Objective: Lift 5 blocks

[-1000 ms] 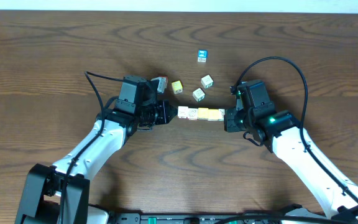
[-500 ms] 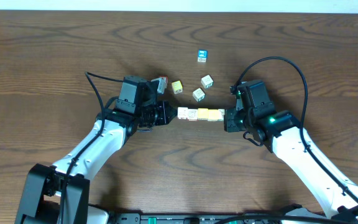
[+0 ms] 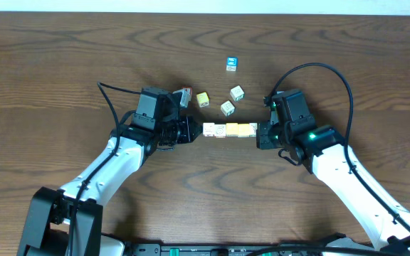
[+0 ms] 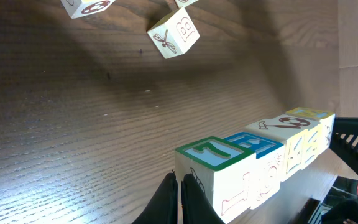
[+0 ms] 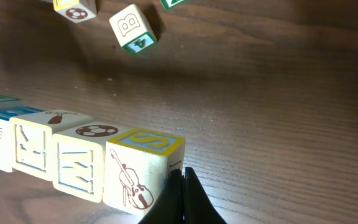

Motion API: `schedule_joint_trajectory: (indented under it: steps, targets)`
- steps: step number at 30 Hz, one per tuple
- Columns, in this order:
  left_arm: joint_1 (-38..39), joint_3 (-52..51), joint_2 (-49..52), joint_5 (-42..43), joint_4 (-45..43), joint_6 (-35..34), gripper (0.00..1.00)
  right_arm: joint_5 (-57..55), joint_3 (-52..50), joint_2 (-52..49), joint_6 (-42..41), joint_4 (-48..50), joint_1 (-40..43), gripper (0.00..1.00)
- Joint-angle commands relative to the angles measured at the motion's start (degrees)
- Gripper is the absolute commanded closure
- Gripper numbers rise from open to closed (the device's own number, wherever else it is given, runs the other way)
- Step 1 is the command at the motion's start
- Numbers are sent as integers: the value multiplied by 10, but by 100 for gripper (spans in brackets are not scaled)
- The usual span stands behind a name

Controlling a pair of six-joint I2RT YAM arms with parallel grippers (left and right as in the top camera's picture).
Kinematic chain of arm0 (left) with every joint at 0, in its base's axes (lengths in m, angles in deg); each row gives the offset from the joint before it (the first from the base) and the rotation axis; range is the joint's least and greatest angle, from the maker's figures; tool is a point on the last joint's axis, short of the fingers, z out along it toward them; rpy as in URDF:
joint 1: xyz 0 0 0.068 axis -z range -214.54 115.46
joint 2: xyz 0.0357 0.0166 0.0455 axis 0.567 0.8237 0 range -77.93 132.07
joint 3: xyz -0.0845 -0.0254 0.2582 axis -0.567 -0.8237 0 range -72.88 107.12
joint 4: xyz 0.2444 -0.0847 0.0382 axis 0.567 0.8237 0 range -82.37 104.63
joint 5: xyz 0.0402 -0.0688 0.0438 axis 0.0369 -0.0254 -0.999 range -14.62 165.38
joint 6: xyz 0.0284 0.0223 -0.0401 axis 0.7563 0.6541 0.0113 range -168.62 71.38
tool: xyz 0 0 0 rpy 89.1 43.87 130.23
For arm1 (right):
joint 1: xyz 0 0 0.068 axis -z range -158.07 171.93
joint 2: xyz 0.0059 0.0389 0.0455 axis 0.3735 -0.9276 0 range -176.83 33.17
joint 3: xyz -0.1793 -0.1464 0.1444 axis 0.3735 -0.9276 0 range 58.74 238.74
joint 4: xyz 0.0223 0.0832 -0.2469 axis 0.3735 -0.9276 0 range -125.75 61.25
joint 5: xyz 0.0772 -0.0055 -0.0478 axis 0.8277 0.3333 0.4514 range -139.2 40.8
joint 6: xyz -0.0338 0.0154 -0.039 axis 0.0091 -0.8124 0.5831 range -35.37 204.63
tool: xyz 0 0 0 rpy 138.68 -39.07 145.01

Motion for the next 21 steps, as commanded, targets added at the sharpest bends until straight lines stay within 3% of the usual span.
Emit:
schedule_joint_trajectory:
  steps: [1,21]
  targets:
    - [28,31,-16,107,-14,-1,93,159,23,7,9,13,-25,99]
    - [28,31,-49,103,-1,-1,93,149,23,7,9,11,-25,99]
